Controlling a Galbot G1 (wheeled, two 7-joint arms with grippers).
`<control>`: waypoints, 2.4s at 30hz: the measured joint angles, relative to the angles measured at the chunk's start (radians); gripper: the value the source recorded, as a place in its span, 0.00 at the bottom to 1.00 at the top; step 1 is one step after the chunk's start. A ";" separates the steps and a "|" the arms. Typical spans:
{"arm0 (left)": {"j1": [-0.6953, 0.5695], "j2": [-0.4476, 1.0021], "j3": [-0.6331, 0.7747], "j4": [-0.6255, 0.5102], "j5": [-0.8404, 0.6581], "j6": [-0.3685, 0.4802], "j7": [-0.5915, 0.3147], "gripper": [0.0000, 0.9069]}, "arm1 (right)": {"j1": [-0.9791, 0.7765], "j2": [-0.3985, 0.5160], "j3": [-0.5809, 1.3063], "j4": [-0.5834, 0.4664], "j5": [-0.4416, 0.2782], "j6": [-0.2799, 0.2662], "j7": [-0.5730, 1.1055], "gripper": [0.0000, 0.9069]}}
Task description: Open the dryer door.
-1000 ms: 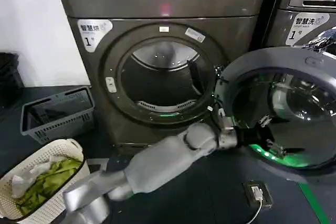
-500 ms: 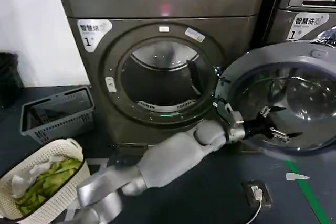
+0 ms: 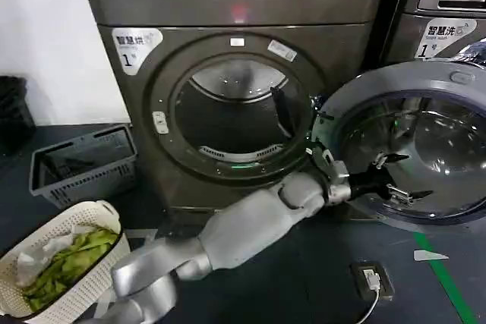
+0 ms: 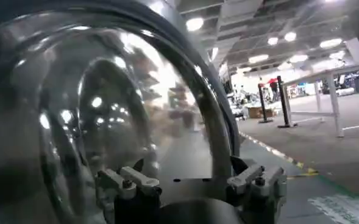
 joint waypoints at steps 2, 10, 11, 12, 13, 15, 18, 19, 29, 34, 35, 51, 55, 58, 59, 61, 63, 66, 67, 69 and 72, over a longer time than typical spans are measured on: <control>-0.001 0.000 0.000 -0.002 -0.018 -0.006 0.004 1.00 | -0.001 0.000 0.004 0.005 0.000 0.000 0.000 1.00; 0.020 0.000 0.046 -0.125 -0.060 -0.131 -0.044 1.00 | -0.003 0.021 0.020 0.040 -0.006 -0.008 -0.001 1.00; 0.022 0.000 0.055 -0.152 -0.072 -0.164 -0.064 1.00 | -0.001 0.024 0.018 0.044 -0.006 -0.009 0.000 1.00; 0.026 0.008 0.063 -0.181 -0.087 -0.202 -0.070 1.00 | 0.000 0.028 0.017 0.049 -0.005 -0.009 0.001 1.00; 0.025 0.037 0.076 -0.211 -0.099 -0.245 -0.069 1.00 | 0.000 0.032 0.016 0.054 -0.005 -0.009 0.002 1.00; 0.025 0.132 0.096 -0.256 -0.134 -0.293 -0.048 1.00 | 0.000 0.040 0.016 0.063 -0.004 -0.009 0.002 1.00; 0.042 0.272 0.098 -0.328 -0.160 -0.363 -0.036 1.00 | 0.002 0.049 0.016 0.080 -0.004 -0.009 0.003 1.00; 0.050 0.318 0.096 -0.351 -0.168 -0.385 -0.035 1.00 | 0.003 0.052 0.015 0.085 -0.004 -0.010 0.003 1.00; 0.155 0.697 0.036 -0.581 -0.036 -0.338 -0.029 1.00 | 0.013 0.079 0.015 0.132 -0.050 -0.013 0.004 1.00; 0.212 0.926 -0.002 -0.682 0.096 -0.272 -0.010 1.00 | 0.029 0.078 0.010 0.134 -0.092 -0.013 0.004 1.00; 0.226 0.966 -0.010 -0.697 0.125 -0.259 -0.011 1.00 | 0.033 0.078 0.007 0.136 -0.096 -0.013 0.005 1.00; 0.586 1.498 -0.314 -0.824 0.381 0.006 -0.021 1.00 | 0.067 0.061 -0.037 0.153 -0.095 -0.035 0.006 1.00; 0.613 1.591 -0.325 -0.781 0.350 0.057 -0.005 1.00 | 0.063 0.061 -0.037 0.149 -0.094 -0.034 0.005 1.00; 0.618 1.619 -0.306 -0.746 0.279 0.108 -0.002 1.00 | 0.062 0.062 -0.044 0.145 -0.093 -0.031 0.003 1.00; 0.620 1.625 -0.301 -0.736 0.266 0.128 0.012 1.00 | 0.062 0.063 -0.047 0.146 -0.093 -0.031 0.003 1.00; 0.621 1.639 -0.296 -0.711 0.249 0.185 0.058 1.00 | 0.067 0.065 -0.057 0.150 -0.093 -0.031 0.002 1.00; 0.620 1.654 -0.299 -0.693 0.241 0.241 0.103 1.00 | 0.071 0.067 -0.066 0.152 -0.093 -0.031 0.002 1.00; 0.618 1.667 -0.304 -0.667 0.260 0.315 0.179 1.00 | 0.078 0.073 -0.076 0.156 -0.093 -0.031 0.002 1.00; 0.617 1.670 -0.307 -0.654 0.262 0.338 0.204 1.00 | 0.081 0.075 -0.079 0.156 -0.093 -0.031 0.002 1.00; 0.619 1.674 -0.313 -0.634 0.289 0.353 0.271 1.00 | 0.084 0.077 -0.086 0.156 -0.095 -0.031 0.002 1.00; 0.620 1.681 -0.319 -0.600 0.328 0.379 0.369 1.00 | 0.093 0.078 -0.097 0.157 -0.101 -0.030 0.002 1.00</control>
